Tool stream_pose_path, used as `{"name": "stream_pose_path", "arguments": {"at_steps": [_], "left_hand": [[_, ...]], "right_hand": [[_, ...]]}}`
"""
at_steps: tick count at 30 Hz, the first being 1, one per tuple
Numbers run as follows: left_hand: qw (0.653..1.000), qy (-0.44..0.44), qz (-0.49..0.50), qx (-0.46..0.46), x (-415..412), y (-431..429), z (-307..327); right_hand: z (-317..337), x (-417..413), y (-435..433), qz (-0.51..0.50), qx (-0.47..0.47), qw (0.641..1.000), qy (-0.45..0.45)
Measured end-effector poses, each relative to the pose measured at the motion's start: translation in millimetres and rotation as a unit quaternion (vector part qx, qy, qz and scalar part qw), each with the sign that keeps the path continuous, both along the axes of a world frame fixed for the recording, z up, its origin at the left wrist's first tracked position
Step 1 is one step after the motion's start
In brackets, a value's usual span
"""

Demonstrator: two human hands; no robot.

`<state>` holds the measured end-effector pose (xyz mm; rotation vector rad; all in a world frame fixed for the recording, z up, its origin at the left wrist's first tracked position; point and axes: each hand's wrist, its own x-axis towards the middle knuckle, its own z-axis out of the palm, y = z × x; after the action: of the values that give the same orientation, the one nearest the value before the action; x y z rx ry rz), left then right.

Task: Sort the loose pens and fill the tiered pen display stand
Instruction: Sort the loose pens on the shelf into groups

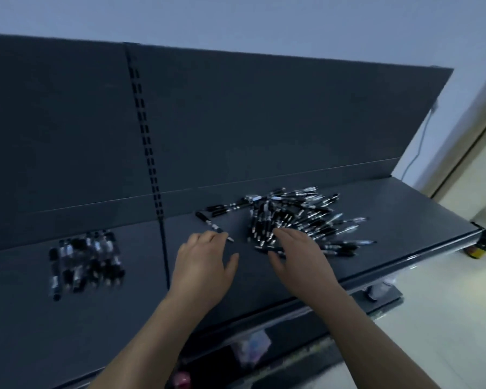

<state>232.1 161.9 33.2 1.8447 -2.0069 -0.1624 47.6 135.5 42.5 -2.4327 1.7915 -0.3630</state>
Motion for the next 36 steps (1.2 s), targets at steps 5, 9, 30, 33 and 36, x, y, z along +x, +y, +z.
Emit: {"name": "stream_pose_path", "arguments": {"at_steps": [5,9,30,33,36], "left_hand": [[0.999,0.025,-0.014,0.014,-95.7,-27.1,-12.7],[0.999,0.025,-0.025,0.033,-141.5,-49.7,-25.7],[0.995,0.046,-0.062,0.070,-121.8,-100.2,-76.3],[0.993,0.001,-0.094,0.069,-124.7,-103.6,-73.2],[0.988,-0.081,-0.121,0.053,-129.8,-105.7,-71.5]], "right_hand": [[-8.1,-106.3,-23.2,-0.034,0.014,0.999,0.002],[-20.6,-161.7,-43.3,-0.059,0.034,0.998,0.001],[-72.5,-184.6,-126.7,0.110,0.066,0.991,0.035],[-74.9,-185.4,-134.6,0.131,0.051,0.988,0.060],[-76.6,-188.6,-140.9,0.158,0.037,0.983,0.086]]}}
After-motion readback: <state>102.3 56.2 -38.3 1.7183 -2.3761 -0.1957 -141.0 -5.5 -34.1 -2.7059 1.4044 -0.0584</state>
